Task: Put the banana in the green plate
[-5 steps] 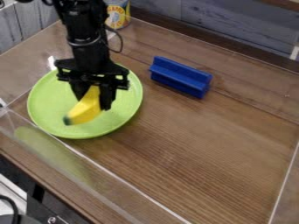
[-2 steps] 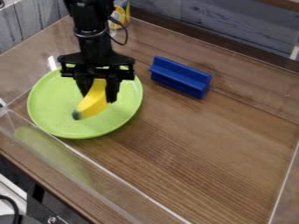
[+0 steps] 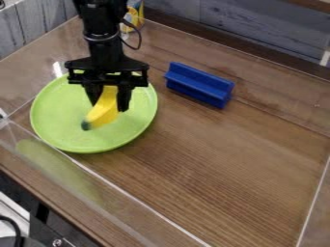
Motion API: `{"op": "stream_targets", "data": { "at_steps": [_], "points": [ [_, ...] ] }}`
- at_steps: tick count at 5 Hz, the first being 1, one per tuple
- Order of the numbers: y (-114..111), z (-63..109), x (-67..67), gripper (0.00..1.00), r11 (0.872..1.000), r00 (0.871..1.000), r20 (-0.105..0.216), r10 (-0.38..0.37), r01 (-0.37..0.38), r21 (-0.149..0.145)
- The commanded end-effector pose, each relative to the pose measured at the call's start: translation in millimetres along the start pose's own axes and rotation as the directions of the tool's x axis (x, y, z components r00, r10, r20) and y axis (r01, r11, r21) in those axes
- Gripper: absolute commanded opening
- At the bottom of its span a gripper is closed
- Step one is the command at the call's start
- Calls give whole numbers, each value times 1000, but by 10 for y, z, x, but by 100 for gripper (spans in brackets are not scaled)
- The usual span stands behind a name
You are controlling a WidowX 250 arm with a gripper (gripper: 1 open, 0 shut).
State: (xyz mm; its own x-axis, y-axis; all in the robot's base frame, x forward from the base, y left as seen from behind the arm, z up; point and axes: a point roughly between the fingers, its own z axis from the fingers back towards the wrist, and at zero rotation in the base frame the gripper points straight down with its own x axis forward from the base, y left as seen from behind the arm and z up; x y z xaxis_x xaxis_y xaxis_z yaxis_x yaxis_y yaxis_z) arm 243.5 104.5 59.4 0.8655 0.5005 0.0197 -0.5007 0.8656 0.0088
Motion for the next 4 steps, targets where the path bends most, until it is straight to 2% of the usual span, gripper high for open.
{"op": "stream_targets", "data": {
  "at_steps": [1, 2, 3, 4],
  "points": [
    [166, 75, 119, 0, 1000, 999, 41, -1, 1, 6],
    [221, 26, 174, 0, 1000, 999, 38, -7, 7, 13],
    [245, 9, 221, 100, 1000, 999, 32, -11, 11, 16],
    [218, 35, 169, 0, 1000, 999, 33, -11, 11, 12]
  ]
}}
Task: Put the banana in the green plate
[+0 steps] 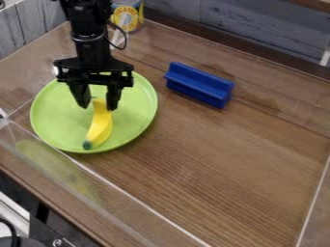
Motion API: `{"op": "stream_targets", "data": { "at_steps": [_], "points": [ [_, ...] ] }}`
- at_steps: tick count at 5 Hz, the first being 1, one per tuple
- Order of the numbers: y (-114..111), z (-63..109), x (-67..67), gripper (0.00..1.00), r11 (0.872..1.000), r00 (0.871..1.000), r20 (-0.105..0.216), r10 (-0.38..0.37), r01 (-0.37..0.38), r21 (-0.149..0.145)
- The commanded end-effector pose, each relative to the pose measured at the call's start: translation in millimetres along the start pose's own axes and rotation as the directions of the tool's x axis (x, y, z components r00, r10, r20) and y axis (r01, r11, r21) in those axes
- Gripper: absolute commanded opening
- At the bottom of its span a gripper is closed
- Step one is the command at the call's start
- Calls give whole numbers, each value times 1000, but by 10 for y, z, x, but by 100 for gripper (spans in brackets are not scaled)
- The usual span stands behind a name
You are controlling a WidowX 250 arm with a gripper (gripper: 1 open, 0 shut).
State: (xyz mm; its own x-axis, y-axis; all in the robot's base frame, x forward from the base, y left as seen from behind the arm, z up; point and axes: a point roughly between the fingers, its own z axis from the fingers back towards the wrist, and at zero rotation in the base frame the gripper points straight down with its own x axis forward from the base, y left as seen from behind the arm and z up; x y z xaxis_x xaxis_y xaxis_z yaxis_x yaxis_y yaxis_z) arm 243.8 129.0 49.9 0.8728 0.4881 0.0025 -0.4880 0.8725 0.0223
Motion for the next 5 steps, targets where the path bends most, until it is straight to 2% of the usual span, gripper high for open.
{"op": "stream_targets", "data": {
  "at_steps": [1, 3, 5],
  "points": [
    [-20, 174, -3, 100, 1000, 999, 53, 5, -5, -7],
    [-100, 302, -36, 100, 998, 997, 57, 54, -53, -14],
    [-366, 494, 54, 100, 996, 994, 72, -82, 84, -21]
  ]
}}
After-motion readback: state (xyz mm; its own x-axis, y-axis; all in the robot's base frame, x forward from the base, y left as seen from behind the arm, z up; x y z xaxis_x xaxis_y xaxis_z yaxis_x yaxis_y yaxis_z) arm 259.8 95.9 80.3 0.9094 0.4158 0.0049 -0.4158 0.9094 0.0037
